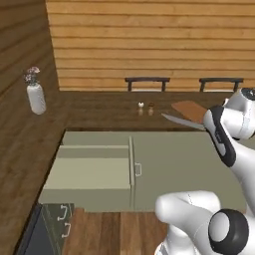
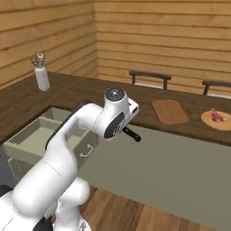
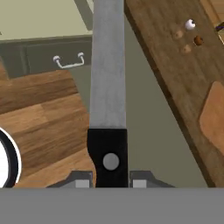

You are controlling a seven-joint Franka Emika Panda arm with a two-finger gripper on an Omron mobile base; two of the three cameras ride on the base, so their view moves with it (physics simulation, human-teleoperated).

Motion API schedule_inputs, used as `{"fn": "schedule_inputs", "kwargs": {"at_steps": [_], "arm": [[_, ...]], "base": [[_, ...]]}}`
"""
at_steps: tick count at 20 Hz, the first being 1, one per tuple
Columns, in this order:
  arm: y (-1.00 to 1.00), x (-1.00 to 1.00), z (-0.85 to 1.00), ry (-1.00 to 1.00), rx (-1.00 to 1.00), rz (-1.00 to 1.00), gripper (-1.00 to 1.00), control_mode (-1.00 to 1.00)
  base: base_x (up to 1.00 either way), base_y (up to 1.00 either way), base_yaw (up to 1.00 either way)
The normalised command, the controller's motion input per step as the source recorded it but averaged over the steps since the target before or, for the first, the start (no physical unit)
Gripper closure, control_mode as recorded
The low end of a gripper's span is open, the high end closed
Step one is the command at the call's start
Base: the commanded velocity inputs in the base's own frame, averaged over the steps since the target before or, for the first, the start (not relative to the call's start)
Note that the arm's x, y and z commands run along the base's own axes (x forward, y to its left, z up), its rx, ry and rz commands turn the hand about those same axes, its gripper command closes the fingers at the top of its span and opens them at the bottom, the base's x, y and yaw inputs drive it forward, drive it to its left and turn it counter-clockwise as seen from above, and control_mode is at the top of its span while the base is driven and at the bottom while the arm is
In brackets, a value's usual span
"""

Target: Pick up the knife from the drawer and place it on the cutting board. Then place the meat from the plate to the cutting board.

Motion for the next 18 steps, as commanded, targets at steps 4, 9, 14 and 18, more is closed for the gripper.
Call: {"fn": "schedule_inputs", "kwargs": {"at_steps": [4, 9, 14, 18], "arm": [[0.0, 0.0, 0.0, 0.0, 0.0, 0.0, 1.0, 1.0], [0.0, 0.0, 0.0, 0.0, 0.0, 0.0, 1.0, 1.0], [0.0, 0.0, 0.0, 0.0, 0.0, 0.0, 1.0, 1.0], [0.0, 0.0, 0.0, 0.0, 0.0, 0.0, 1.0, 1.0]], "base": [[0.02, -1.0, -0.2], [0.48, -0.8, -0.19], [0.92, -0.35, -0.14], [0.97, 0.0, -0.07]]}}
